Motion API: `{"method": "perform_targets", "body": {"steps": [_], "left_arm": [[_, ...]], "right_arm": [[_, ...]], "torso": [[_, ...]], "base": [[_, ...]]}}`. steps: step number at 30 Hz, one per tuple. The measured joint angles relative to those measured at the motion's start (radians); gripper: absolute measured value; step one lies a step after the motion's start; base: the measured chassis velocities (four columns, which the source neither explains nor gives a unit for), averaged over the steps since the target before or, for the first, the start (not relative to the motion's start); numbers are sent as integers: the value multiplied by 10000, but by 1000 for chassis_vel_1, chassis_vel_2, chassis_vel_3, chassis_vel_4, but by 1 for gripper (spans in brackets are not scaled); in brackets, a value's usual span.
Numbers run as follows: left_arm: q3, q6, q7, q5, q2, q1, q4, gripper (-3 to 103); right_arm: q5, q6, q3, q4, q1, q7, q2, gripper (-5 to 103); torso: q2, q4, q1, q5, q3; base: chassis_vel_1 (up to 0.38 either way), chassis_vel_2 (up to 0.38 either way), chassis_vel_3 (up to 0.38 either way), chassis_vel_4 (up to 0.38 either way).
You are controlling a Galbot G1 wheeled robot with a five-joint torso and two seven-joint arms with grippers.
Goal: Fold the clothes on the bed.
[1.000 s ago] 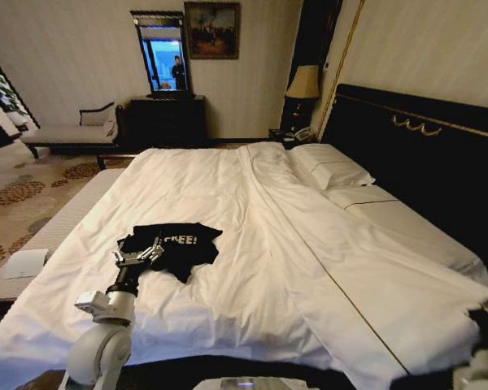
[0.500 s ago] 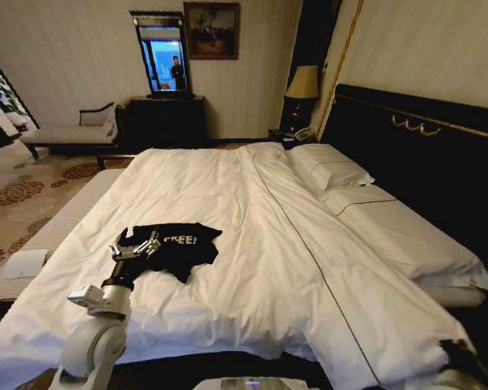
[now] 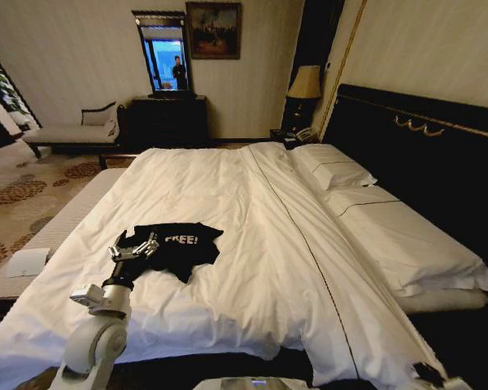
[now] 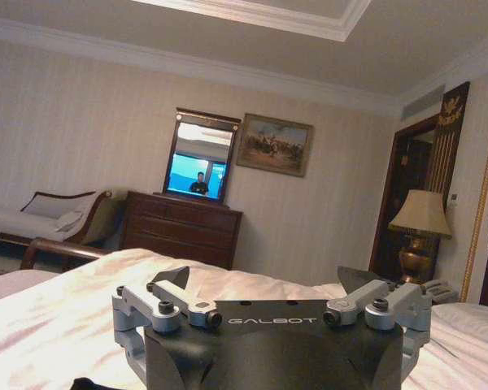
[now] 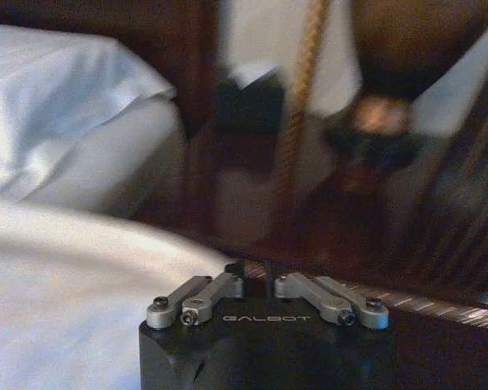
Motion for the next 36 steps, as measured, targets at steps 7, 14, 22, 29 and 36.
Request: {"method": "perform_targets", "body": {"steps": [7, 14, 22, 29, 36], "left_arm": [[-27, 21, -126, 110, -7, 20, 133, 100], [65, 181, -184, 243, -163, 81, -111, 100], [295, 574, -266, 324, -260, 479, -778, 100], [399, 652, -266, 412, -351, 705, -1138, 100], [545, 601, -258, 577, -334, 918, -1199, 100]], "right_arm": [[-108, -352, 241, 2538, -1083, 725, 837, 43], [-172, -544, -246, 4221, -1523, 1226, 1065, 65], [-721, 613, -1156, 4977, -1414, -1736, 476, 93], [-1185, 2657, -1525, 4713, -1563, -5586, -54, 100], [-1824, 4338, -1322, 3737, -1487, -10091, -661, 100]], "torso": [[1, 9, 0, -7, 0], [1, 9, 0, -5, 0], [0, 11, 0, -3, 0], [1, 10, 0, -3, 0], [1, 11, 0, -1, -1]], "base": [[0, 0, 0, 0], [0, 0, 0, 0], [0, 0, 0, 0], [0, 0, 0, 0], [0, 0, 0, 0]]}}
